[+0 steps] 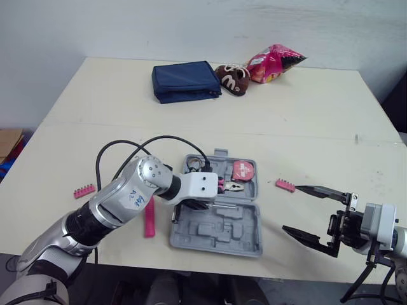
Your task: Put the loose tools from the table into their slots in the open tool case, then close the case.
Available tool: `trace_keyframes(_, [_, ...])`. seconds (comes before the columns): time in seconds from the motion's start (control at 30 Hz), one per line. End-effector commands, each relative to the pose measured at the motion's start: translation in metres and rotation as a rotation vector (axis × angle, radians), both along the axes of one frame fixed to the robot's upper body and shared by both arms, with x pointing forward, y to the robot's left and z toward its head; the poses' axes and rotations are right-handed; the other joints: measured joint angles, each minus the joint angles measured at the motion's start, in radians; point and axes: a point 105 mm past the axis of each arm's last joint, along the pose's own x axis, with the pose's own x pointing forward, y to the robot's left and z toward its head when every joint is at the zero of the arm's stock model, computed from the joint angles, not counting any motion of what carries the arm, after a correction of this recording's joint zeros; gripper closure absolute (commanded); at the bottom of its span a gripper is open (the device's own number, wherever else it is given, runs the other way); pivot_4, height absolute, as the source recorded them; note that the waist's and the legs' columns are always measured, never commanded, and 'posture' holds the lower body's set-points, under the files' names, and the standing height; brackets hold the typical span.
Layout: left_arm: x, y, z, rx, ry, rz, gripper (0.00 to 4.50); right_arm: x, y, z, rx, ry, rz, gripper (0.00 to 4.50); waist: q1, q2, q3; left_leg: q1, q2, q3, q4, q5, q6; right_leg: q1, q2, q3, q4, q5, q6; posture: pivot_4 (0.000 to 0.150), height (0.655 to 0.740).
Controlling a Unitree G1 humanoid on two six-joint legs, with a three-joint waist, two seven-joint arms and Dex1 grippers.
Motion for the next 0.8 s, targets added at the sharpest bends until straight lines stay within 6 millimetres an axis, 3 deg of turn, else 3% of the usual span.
trace_keyframes(0.03, [0.004,-0.001,0.002,0.017,-0.026,0.008,4.45,-0.004,0.0,0.008,0.001,-0.051,0.002,0.0,0.0,0.0,0.0,0.0,0.0,0.0,0.0,0.0,0.0,0.0,0.0,0.0,0.0,0.0,0.0,0.15,0.74])
trace_keyframes(0.43, [0.008,-0.002,0.0,0.043,-0.068,-0.017,4.45,-0.006,0.002,0.006,0.007,-0.049,0.001,0.0,0.002,0.0,0.0,0.0,0.0,0.0,0.001,0.0,0.0,0.0,0.0,0.0,0.0,0.0,0.0,0.15,0.74])
trace_keyframes(0.63, [-0.001,-0.007,0.015,-0.048,-0.076,-0.071,1.76,-0.008,0.005,0.007,0.008,-0.049,0.006,0.0,0.002,0.0,0.0,0.0,0.0,0.0,0.001,0.0,0.0,0.0,0.0,0.0,0.001,0.0,0.0,0.15,0.74])
trace_keyframes(0.8, [-0.005,0.001,0.035,-0.156,-0.102,-0.116,1.76,-0.009,0.008,0.011,0.007,-0.045,0.016,0.0,-0.002,0.0,0.0,0.0,0.0,0.0,0.0,0.0,0.0,0.0,0.0,0.0,0.001,0.0,0.0,0.15,0.74])
